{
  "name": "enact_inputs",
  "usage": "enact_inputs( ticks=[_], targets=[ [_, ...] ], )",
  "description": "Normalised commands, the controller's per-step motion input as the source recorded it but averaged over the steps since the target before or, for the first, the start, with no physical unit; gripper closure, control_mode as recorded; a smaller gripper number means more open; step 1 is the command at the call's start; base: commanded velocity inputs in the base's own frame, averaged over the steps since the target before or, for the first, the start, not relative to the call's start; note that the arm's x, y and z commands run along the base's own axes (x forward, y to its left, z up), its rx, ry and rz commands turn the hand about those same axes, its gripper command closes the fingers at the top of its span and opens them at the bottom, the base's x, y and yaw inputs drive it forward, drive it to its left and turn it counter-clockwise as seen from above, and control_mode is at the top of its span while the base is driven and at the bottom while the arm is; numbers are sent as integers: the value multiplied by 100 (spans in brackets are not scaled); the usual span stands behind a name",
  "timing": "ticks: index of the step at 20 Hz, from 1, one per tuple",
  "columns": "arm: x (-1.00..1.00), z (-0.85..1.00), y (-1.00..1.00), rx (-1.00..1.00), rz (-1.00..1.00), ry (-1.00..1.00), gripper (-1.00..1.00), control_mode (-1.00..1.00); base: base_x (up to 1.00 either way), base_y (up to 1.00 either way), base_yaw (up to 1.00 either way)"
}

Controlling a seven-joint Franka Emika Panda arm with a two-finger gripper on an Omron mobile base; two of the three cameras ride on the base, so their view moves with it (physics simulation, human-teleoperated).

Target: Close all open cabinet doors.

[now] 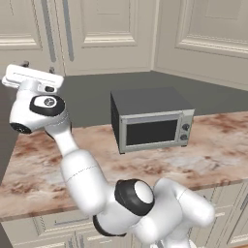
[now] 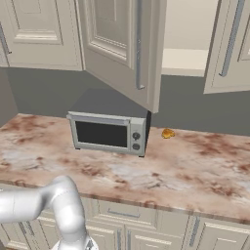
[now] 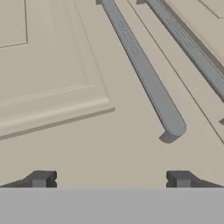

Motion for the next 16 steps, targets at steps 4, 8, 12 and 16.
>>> enact_inputs(
  ticks=[4, 8, 12, 16],
  targets=[
    [22, 0, -2, 0, 8, 0, -100, -100, 0, 0, 0],
    [23, 0, 0, 1, 7, 0, -100, -100, 0, 0, 0],
    [23, 0, 0, 0, 6, 0, -100, -100, 0, 0, 0],
    [35, 0, -1, 1, 6, 0, -100, -100, 0, 0, 0]
  ],
)
